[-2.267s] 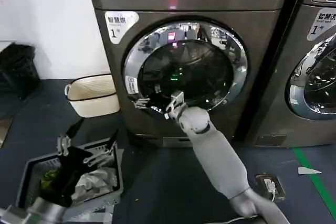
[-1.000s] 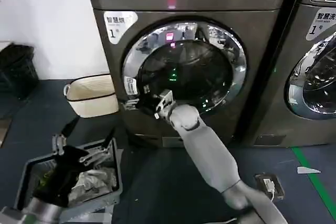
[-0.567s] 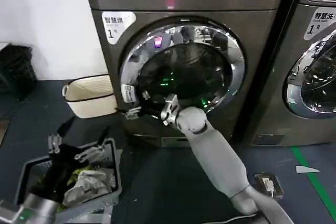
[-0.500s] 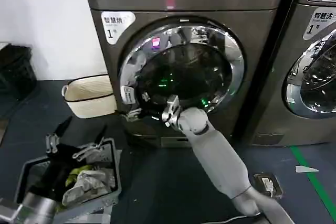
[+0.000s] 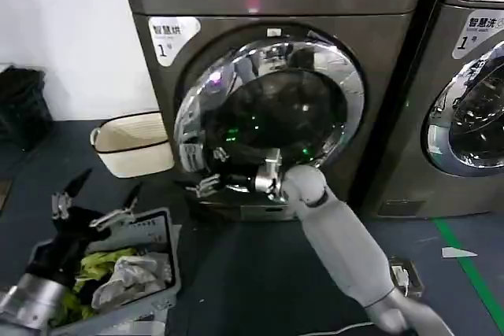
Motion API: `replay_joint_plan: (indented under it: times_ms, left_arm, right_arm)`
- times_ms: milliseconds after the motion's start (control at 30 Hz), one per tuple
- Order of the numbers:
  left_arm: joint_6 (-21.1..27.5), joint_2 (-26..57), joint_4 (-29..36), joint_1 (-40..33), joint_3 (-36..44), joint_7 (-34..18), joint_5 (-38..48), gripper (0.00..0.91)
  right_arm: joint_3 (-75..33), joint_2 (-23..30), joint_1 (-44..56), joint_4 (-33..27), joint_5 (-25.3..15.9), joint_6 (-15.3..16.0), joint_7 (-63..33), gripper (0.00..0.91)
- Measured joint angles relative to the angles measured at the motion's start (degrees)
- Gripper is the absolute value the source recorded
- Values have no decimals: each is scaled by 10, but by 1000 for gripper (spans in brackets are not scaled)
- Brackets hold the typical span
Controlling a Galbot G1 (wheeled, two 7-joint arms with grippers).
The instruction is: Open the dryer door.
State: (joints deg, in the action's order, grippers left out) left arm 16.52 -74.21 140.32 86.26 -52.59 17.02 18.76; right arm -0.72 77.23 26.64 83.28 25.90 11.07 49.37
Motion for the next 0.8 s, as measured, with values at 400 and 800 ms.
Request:
replay_joint_plan:
  times_ms: [400,800]
  left_arm:
    - [-20,25,-50,-43,-39,19,56,907]
    - [-57,47,-89,-64,-31,43,85,907]
  right_arm:
    - [-15,-33,12,28,5,-15,87,907]
    - [-28,-60,33,47,3,-32,151,907]
